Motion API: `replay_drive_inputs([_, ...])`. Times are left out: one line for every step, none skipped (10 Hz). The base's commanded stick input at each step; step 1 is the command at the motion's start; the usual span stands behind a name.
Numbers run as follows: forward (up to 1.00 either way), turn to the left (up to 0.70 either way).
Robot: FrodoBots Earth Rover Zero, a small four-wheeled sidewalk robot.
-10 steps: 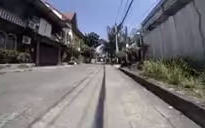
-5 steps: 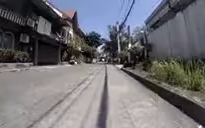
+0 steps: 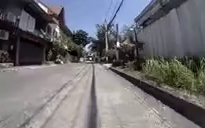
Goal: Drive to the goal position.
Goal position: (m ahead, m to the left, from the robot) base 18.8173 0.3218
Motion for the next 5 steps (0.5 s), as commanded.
replay_drive_inputs([1.00,0.00])
replay_drive_inputs([1.00,0.00])
replay_drive_inputs([1.00,0.00])
replay_drive_inputs([1.00,0.00])
replay_drive_inputs([1.00,0.00])
